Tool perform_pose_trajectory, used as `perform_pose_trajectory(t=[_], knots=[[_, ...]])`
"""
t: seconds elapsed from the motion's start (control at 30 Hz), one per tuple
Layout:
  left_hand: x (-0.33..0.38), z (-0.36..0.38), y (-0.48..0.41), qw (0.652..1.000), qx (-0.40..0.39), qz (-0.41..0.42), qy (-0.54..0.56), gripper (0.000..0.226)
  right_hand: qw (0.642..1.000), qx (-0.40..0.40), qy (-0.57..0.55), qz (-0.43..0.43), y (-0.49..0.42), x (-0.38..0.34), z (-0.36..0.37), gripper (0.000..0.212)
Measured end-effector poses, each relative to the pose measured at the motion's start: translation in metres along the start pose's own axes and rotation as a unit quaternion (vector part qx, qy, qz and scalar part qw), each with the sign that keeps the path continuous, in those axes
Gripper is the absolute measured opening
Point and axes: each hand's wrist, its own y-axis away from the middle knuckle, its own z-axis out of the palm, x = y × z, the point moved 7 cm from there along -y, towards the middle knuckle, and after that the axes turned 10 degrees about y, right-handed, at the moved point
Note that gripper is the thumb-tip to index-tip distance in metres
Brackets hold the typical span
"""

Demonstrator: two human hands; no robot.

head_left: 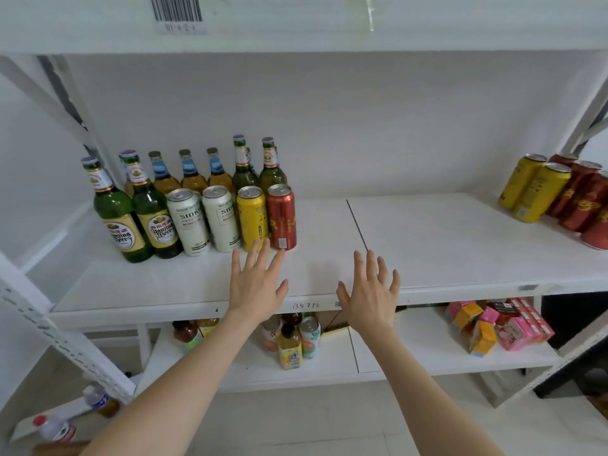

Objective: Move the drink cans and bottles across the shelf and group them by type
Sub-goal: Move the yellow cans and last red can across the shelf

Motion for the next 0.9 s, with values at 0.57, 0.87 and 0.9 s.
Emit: perform_pose_trajectory(t=[0.57,0.87,0.9], knots=[[-0.134,-0.03,-0.086,0.997,0.067,0.037,0.028,0.079,0.997,0.016,-0.063,0.029,-0.077,-0.118,0.003,0.075],[-0.14,-0.023,-0.15,0.992,-0.008,0.082,0.097,0.094,0.958,-0.045,-0.284,-0.007,-0.131,-0.137,0.038,0.078],[-0.139,-0.02,-0.156,0.991,-0.025,0.088,0.101,0.093,0.945,-0.058,-0.321,-0.01,-0.137,-0.138,0.043,0.077]])
